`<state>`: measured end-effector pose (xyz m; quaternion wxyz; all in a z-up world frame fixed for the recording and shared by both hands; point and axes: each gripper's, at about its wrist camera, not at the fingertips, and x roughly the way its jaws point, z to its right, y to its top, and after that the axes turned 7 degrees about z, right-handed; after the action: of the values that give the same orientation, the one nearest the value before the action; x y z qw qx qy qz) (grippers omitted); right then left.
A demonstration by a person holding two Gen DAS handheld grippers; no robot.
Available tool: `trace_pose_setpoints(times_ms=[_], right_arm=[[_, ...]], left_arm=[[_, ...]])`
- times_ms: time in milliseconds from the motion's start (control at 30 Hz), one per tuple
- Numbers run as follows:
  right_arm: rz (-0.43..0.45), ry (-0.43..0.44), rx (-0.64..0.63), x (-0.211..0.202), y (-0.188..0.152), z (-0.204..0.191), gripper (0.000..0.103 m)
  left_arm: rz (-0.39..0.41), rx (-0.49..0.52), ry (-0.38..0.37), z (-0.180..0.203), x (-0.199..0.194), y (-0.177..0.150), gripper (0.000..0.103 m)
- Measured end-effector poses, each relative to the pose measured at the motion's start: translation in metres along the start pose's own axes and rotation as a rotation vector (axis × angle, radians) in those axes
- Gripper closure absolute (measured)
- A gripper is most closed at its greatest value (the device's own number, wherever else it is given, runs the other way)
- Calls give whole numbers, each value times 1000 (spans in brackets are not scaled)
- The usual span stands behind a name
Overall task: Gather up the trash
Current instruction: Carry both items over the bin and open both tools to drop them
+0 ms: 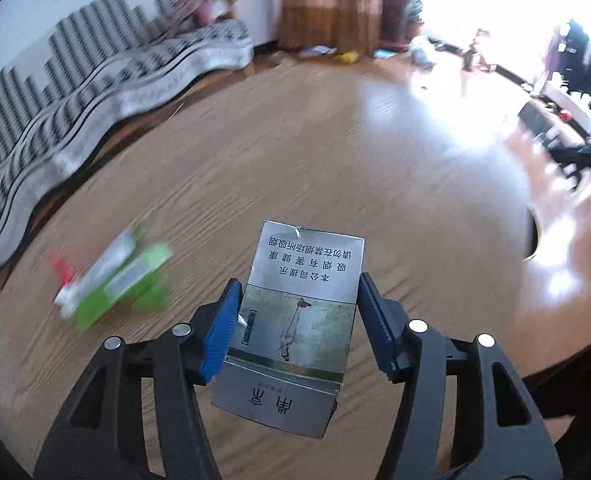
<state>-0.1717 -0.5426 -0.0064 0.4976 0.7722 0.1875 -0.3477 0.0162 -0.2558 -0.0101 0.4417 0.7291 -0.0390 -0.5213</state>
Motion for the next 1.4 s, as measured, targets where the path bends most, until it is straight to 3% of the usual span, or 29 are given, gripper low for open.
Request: trace_pose_setpoints(times_ms=[133, 233, 333, 467, 900, 933, 967, 1033, 1400], right_arm=[[-36, -150, 130, 1, -15, 71, 86], [-66, -242, 172, 5, -25, 109, 86], [-98, -272, 219, 10, -34, 139, 86], [-120, -282, 262, 14, -38, 166, 86], [-92, -275, 322, 10, -35, 193, 84], [-94, -276, 330, 10, -35, 195, 80], [-87, -279, 337, 8, -35, 197, 59], [-58, -294, 341, 2, -33, 199, 30], [95, -342, 496, -59, -34, 224, 26]], left_arm=[[45, 21, -114, 94, 18, 43, 45], [34, -13, -191, 149, 36, 62, 45], [19, -27, -268, 211, 58, 78, 45], [-27, -69, -355, 262, 82, 76, 45], [-9, -50, -375, 284, 108, 87, 45], [-11, -53, -375, 282, 108, 86, 45], [-15, -58, -378, 283, 111, 86, 45], [-20, -64, -379, 284, 115, 87, 45], [-63, -57, -460, 328, 148, 90, 45]])
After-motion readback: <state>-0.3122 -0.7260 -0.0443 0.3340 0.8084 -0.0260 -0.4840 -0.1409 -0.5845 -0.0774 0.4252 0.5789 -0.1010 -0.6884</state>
